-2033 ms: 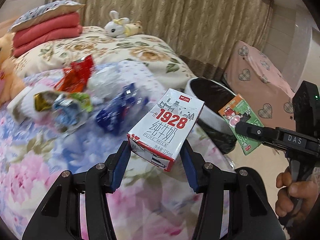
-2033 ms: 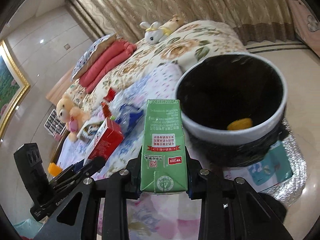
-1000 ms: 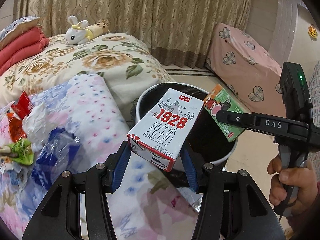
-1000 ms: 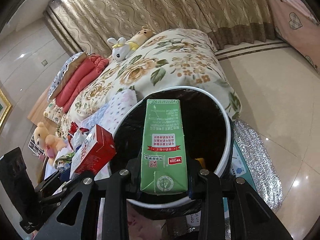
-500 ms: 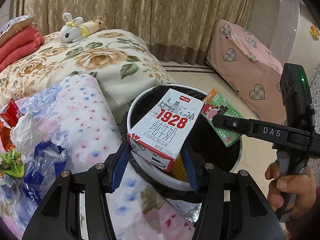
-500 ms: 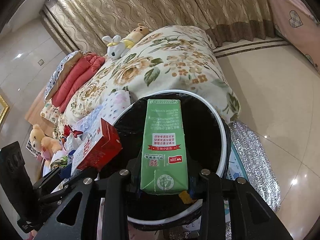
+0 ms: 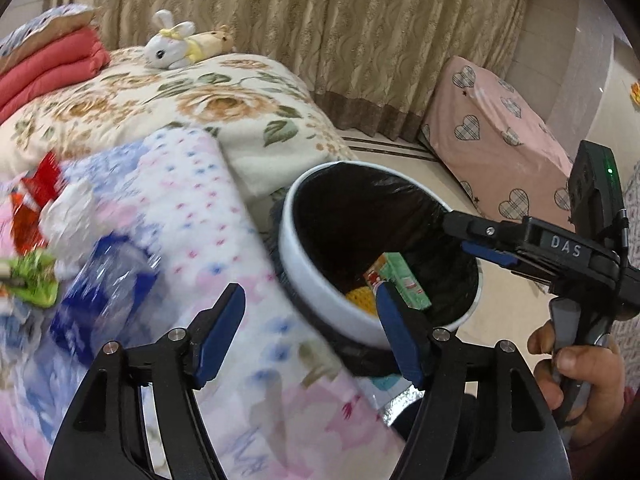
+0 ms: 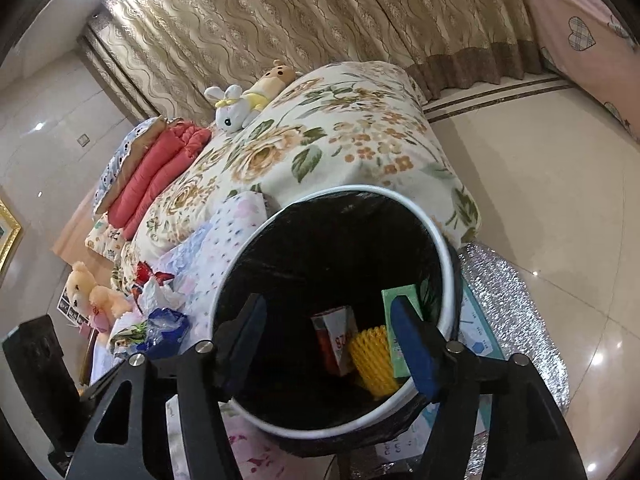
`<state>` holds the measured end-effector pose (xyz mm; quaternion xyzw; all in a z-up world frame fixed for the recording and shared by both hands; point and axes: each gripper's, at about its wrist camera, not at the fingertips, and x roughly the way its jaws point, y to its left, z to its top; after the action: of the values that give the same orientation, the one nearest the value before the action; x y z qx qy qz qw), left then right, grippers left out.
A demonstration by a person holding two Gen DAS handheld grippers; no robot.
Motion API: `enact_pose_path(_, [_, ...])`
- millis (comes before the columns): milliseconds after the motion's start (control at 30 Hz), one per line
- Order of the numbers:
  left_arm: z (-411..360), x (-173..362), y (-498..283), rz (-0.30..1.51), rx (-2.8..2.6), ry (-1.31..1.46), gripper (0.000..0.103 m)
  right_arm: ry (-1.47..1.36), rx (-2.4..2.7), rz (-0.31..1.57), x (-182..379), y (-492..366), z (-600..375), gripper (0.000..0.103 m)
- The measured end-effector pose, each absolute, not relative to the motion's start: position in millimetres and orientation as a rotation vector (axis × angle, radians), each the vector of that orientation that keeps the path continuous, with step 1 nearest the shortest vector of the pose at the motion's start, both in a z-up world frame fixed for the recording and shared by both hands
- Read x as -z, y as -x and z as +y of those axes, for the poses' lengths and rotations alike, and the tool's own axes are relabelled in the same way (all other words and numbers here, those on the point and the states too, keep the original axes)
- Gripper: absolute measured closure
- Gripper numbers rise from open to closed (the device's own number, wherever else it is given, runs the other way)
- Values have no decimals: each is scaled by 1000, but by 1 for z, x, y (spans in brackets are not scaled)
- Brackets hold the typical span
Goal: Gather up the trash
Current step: 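Open both tools to drop the cartons into the bin, then move both open tools back toward the remaining trash on the bed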
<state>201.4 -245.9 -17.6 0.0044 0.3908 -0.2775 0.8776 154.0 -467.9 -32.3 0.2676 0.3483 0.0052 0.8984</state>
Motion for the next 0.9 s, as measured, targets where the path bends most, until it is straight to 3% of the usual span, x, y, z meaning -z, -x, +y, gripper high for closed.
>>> enact_pose_path(533, [-140, 35, -173, 839, 406, 122, 31, -502, -105, 695, 25, -140, -389, 13])
enact_pose_path(900, [-70, 44, -157, 832, 274, 181, 30, -416, -213, 751, 40, -138, -314, 12])
